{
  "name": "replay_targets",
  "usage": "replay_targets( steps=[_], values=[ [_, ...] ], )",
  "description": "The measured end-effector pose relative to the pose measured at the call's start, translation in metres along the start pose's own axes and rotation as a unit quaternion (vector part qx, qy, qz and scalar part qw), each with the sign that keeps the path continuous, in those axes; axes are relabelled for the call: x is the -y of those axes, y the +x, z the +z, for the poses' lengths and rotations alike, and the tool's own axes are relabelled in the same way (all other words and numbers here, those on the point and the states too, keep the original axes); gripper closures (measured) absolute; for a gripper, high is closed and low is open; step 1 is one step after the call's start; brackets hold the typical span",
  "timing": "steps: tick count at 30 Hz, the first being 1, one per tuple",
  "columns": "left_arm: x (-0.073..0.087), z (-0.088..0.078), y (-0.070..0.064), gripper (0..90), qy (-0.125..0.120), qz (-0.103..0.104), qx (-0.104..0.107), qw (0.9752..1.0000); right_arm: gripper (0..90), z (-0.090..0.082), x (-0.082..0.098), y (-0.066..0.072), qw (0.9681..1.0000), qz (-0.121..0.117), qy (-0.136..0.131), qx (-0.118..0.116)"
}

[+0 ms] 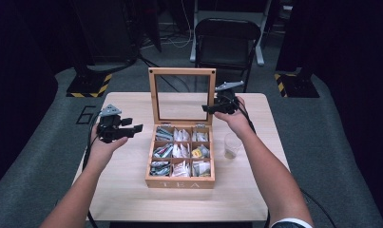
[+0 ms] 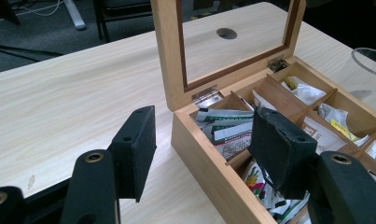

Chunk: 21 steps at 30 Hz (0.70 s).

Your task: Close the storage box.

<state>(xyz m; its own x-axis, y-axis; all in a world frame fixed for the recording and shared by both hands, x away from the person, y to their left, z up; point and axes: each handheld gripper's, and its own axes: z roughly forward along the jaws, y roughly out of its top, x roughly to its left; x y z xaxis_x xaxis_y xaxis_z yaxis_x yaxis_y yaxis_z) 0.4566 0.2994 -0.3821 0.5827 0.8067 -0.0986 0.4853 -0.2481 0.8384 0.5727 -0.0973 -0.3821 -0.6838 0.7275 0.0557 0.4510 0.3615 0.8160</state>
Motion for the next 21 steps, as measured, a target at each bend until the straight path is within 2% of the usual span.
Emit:
replay_targets(
  steps=[6, 15, 21],
  values=[
    [0.0, 0.0, -0.001, 40.5, 0.0, 0.001, -0.001, 1.0, 41.5, -0.004, 0.0, 0.001, 1.0, 0.007, 0.001, -0.005],
    [0.0, 0.003, -0.003, 40.5, 0.001, 0.003, 0.001, 1.0, 48.5, -0.01, -0.001, 0.003, 1.0, 0.005, 0.006, 0.003],
    [-0.001, 0.003, -0.004, 40.5, 0.0, 0.002, 0.001, 1.0, 49.9, -0.014, -0.002, 0.007, 0.9998, 0.015, 0.01, 0.006]
  ],
)
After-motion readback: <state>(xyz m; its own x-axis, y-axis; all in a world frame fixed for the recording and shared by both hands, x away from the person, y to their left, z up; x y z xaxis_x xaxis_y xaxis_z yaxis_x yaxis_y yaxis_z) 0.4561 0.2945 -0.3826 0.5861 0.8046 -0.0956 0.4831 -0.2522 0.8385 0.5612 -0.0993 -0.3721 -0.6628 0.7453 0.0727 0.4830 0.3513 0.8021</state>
